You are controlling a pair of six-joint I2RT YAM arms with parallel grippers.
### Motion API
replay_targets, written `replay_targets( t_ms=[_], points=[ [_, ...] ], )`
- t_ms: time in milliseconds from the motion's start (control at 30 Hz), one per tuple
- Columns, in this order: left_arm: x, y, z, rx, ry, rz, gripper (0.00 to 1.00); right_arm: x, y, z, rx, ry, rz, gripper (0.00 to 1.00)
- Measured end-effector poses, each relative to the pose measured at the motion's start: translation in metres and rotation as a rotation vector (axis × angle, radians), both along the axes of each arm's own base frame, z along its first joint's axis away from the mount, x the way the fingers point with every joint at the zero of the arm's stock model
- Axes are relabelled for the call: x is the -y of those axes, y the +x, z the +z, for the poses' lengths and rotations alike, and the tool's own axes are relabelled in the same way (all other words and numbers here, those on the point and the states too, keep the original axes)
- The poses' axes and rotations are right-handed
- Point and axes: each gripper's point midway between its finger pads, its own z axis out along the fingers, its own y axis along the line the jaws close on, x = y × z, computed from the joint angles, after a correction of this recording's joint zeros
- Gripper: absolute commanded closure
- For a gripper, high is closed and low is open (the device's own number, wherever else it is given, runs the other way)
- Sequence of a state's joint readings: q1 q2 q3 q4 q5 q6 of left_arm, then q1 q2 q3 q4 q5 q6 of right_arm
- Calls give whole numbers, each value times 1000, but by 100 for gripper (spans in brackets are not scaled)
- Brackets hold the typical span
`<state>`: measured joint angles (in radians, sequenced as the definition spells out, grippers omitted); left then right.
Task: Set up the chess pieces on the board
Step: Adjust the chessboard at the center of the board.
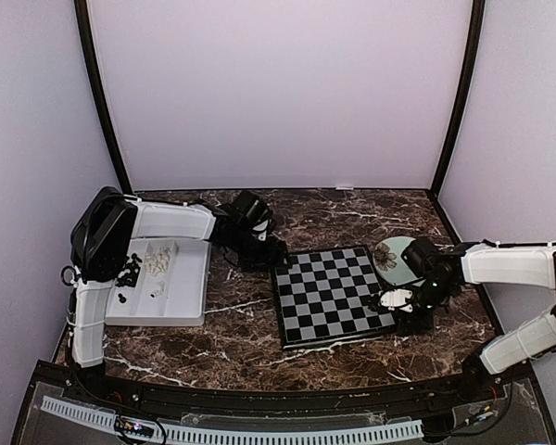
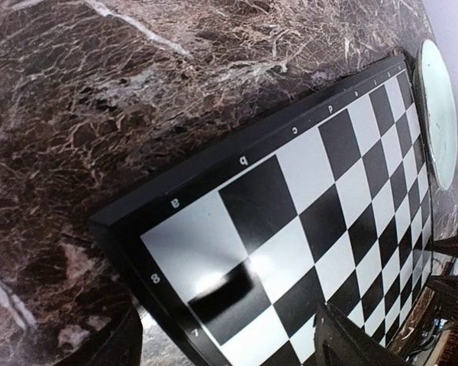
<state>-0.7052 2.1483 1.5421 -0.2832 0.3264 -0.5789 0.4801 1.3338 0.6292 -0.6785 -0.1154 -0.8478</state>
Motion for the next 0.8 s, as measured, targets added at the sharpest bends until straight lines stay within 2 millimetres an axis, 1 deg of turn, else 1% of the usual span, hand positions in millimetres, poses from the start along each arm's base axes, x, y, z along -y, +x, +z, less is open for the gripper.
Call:
replay_targets(
  t_ms=[67, 167, 233, 300, 367, 433, 467, 500, 533, 633, 700, 733, 767, 800],
  points=[
    [-5, 4, 5, 26, 47, -8, 20, 0, -1, 1, 1, 1, -7, 40],
    [-18, 10, 22, 87, 130, -12, 21, 3, -5, 9, 11, 1, -19, 34],
    [-36, 8, 42, 132, 200, -5, 23, 5, -5, 22, 50, 18, -29, 33],
    [-61, 3, 68, 193, 268, 24, 26, 6, -5, 32, 79, 36, -39, 34],
    [-85, -6, 94, 233, 313, 58, 26, 4, -4, 41, 92, 57, -52, 34],
    [-105, -18, 110, 249, 345, 91, 22, 1, -2, 47, 94, 77, -62, 35],
    [-115, -23, 112, 243, 359, 108, 21, -2, 0, 50, 93, 88, -68, 35],
    [-121, -28, 110, 231, 374, 120, 20, -3, 1, 52, 93, 96, -70, 35],
    [-129, -34, 104, 210, 393, 134, 20, -5, 2, 54, 93, 104, -71, 35],
    [-146, -52, 71, 114, 464, 163, 24, -10, 5, 57, 87, 119, -71, 36],
    [-155, -61, 51, 59, 507, 179, 32, -12, 7, 57, 80, 122, -69, 36],
    [-159, -65, 43, 34, 528, 190, 38, -13, 8, 57, 76, 124, -69, 36],
    [-162, -67, 37, 16, 543, 198, 42, -14, 9, 58, 74, 127, -67, 36],
    [-164, -69, 31, -1, 554, 212, 48, -15, 9, 59, 74, 131, -66, 37]
  ],
)
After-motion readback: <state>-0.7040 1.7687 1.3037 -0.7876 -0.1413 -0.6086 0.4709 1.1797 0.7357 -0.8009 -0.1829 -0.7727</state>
